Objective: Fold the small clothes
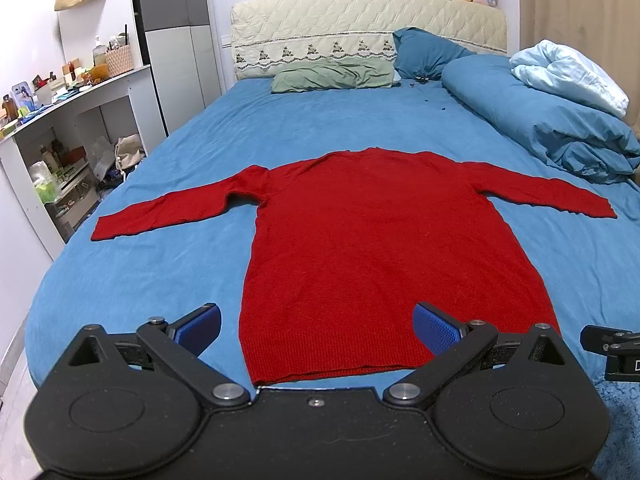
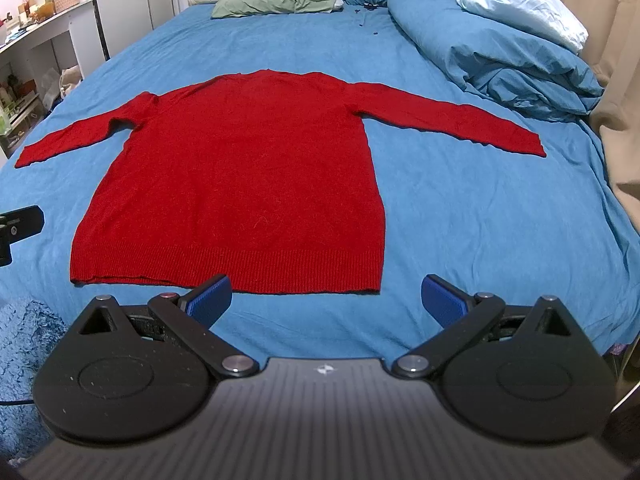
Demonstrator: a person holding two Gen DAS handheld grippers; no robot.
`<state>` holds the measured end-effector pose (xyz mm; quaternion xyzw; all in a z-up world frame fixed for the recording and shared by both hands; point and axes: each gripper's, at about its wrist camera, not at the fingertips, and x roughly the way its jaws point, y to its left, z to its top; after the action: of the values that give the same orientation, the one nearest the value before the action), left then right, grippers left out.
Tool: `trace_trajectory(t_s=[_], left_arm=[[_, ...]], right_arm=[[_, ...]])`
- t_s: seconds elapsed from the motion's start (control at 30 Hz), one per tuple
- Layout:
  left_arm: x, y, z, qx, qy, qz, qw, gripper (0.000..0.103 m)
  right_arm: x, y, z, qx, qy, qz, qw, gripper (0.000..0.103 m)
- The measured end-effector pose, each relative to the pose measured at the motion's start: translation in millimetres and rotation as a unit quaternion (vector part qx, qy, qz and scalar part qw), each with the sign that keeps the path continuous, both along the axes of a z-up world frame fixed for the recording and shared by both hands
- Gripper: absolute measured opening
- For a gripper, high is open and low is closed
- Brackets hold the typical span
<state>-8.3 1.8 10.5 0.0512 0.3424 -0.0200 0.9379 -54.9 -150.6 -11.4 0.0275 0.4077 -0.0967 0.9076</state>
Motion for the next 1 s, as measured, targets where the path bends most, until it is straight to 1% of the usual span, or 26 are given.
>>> trace_trajectory(t_s=[1.0], left_arm=[[-0.9,0.5,0.0,-0.002,-0.002,0.003,1.0000,0.103]], right_arm=[[-1.1,-1.6,-1.6,0.003,0.001,-0.002,1.000,0.103]])
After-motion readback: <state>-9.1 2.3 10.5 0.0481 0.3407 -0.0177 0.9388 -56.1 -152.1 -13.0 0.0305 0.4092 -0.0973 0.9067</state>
